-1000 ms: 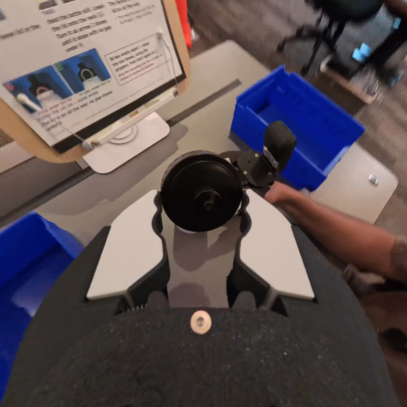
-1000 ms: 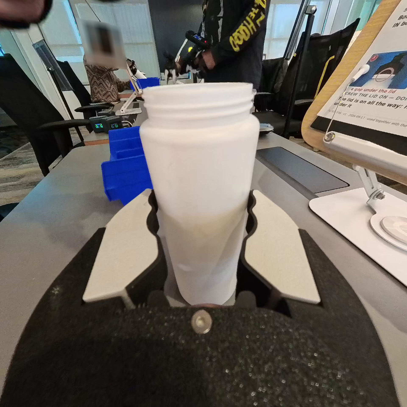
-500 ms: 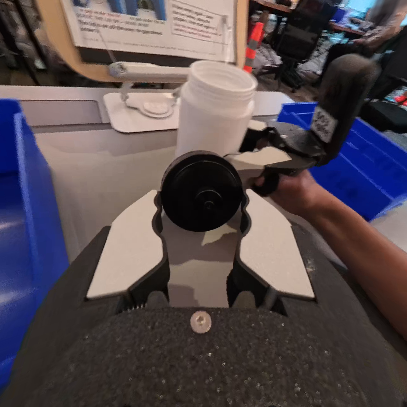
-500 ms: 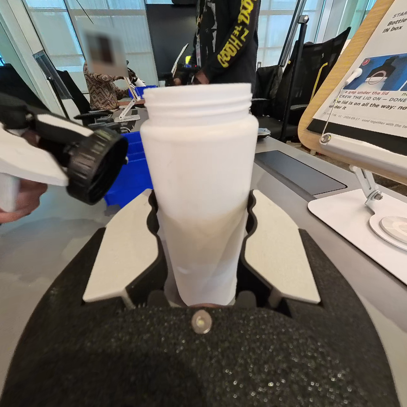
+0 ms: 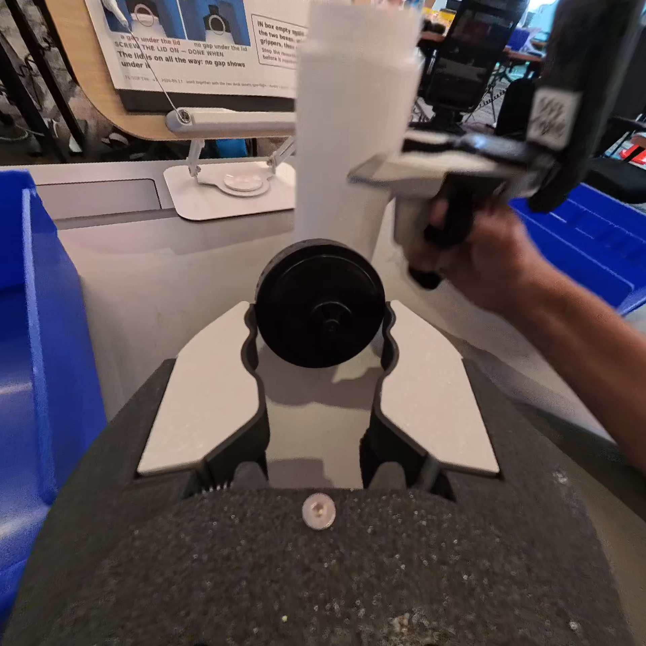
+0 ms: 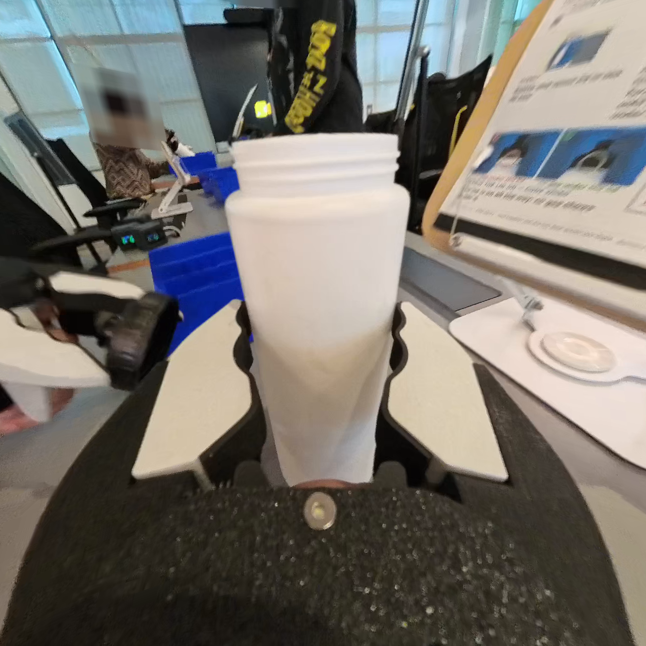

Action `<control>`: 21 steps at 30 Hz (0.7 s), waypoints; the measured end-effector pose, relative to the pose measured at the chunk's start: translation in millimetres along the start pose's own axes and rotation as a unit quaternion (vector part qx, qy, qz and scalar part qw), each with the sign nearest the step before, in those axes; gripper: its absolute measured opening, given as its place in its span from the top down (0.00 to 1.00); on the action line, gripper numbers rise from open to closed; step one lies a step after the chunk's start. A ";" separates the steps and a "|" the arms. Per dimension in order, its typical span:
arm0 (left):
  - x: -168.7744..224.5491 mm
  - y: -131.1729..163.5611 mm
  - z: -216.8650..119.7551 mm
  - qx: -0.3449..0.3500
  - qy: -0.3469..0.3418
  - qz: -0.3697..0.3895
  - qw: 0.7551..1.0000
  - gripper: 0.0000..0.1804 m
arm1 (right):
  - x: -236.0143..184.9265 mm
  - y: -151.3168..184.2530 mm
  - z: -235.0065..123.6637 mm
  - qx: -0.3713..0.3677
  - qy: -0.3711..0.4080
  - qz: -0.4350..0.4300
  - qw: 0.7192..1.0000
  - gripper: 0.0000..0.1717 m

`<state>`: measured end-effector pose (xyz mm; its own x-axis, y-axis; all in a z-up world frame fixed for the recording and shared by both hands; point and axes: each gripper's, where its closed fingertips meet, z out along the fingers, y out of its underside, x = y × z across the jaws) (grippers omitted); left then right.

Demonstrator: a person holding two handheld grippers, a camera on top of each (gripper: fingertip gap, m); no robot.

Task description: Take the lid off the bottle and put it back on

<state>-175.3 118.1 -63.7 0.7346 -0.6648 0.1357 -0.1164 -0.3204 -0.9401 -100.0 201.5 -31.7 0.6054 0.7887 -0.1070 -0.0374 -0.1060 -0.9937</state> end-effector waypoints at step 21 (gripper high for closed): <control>-13.8 11.6 -16.8 0.010 0.019 -0.008 1.000 0.62 | 139.7 0.3 -327.7 -0.422 0.448 0.234 0.752 0.55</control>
<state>-198.1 112.2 -71.2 0.7098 -0.6854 0.1625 -0.0909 -0.3180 -0.9437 245.2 113.2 -35.5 0.9901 -0.1404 0.0039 -0.1245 -0.8903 -0.4381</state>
